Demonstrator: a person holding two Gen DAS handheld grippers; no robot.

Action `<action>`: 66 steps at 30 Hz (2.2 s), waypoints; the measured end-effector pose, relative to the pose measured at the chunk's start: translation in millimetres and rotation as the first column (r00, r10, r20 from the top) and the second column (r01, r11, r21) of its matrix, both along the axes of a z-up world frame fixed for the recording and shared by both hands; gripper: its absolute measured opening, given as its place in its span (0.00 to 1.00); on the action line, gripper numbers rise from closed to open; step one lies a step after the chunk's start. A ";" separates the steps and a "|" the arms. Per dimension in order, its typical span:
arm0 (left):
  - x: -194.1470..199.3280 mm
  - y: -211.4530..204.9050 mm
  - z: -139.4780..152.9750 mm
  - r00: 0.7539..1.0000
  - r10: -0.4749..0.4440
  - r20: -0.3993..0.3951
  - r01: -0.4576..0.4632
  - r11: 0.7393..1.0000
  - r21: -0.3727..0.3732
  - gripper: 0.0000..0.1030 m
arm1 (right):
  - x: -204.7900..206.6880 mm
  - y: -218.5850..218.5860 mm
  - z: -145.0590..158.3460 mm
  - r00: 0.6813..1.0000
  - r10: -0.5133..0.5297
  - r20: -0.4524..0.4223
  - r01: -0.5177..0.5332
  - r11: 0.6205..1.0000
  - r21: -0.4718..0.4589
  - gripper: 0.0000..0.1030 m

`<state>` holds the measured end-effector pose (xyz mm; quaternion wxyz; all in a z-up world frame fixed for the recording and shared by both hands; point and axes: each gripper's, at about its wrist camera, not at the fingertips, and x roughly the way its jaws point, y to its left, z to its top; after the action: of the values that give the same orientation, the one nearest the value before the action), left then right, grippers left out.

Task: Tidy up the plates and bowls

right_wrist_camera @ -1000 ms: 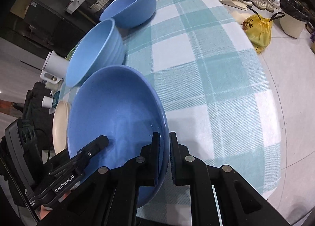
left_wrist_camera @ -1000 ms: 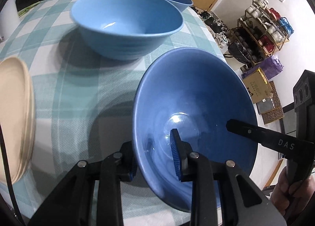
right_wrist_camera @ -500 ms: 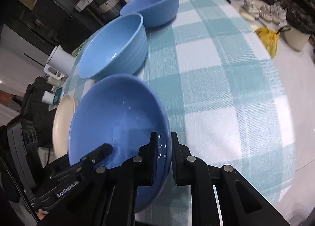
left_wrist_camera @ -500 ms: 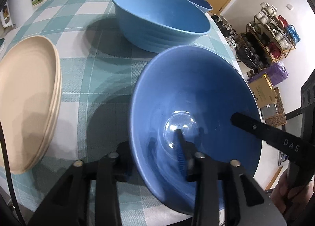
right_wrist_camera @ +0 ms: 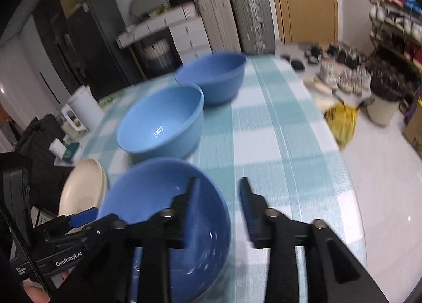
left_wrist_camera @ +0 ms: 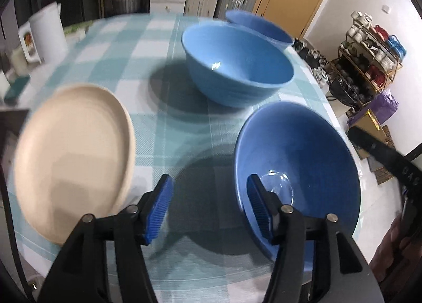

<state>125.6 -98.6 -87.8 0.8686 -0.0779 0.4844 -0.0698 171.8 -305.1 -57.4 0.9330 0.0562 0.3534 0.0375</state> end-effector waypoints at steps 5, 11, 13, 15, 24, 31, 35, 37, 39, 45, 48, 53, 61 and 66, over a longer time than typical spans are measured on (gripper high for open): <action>-14.2 12.6 21.2 0.991 0.017 0.130 -0.026 0.997 0.068 0.74 | -21.6 15.4 22.6 0.995 0.031 0.094 -0.028 0.999 -0.031 0.55; -28.7 27.8 43.6 0.974 0.040 0.223 -0.049 0.998 0.038 0.81 | -57.8 38.1 43.7 0.975 0.073 0.211 -0.062 0.996 -0.059 0.78; -36.9 30.7 50.2 0.960 0.042 0.276 -0.056 0.998 0.042 0.89 | -69.2 43.1 47.1 0.969 0.077 0.234 -0.067 0.996 -0.053 0.78; -47.9 29.6 57.7 0.945 0.030 0.327 -0.055 0.996 0.067 0.90 | -82.2 45.2 49.6 0.963 0.080 0.258 -0.076 0.997 -0.026 0.78; -70.1 40.9 75.0 0.913 0.046 0.406 -0.078 0.995 0.063 1.00 | -146.2 60.8 61.6 0.903 0.093 0.419 -0.095 0.995 -0.016 0.96; -86.0 39.6 78.2 0.909 0.032 0.415 -0.070 0.995 0.077 1.00 | -193.8 75.9 62.2 0.840 0.098 0.534 -0.074 0.995 -0.066 0.99; -97.9 35.7 81.5 0.899 -0.008 0.437 -0.014 0.999 0.046 1.00 | -204.0 84.0 58.9 0.834 0.110 0.540 -0.070 0.993 -0.094 0.99; -101.6 33.7 82.7 0.894 -0.011 0.447 -0.011 0.999 0.048 1.00 | -207.7 85.1 58.7 0.833 0.113 0.542 -0.077 0.993 -0.089 0.99; -105.0 30.7 84.2 0.887 -0.028 0.460 0.002 0.998 0.057 1.00 | -208.8 84.0 58.4 0.830 0.117 0.545 -0.091 0.993 -0.074 0.99; -109.4 33.6 87.4 0.889 -0.048 0.455 0.050 0.999 0.008 1.00 | -202.0 77.1 60.2 0.847 0.100 0.522 -0.108 0.994 -0.016 0.99; -113.1 35.3 88.6 0.887 -0.044 0.459 0.054 0.998 -0.009 1.00 | -196.8 72.0 59.7 0.867 0.082 0.492 -0.102 0.995 0.014 0.99; -112.0 39.3 91.5 0.890 -0.043 0.454 0.062 0.998 -0.029 1.00 | -186.5 62.9 69.0 0.887 0.085 0.454 -0.125 0.990 0.060 0.99; -49.2 61.9 116.3 0.930 -0.056 0.364 0.078 0.996 -0.045 1.00 | -137.8 59.3 125.3 0.919 0.162 0.359 -0.174 0.985 0.001 0.99; 29.9 68.8 118.3 0.976 -0.044 0.212 0.050 0.998 -0.024 1.00 | -68.4 49.3 141.5 0.962 0.180 0.203 -0.200 0.976 0.082 0.99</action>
<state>155.5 -29.8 30.5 0.9121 -0.0711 0.3898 -0.1052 103.3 -255.8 84.0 0.9511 0.0657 0.2618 0.1502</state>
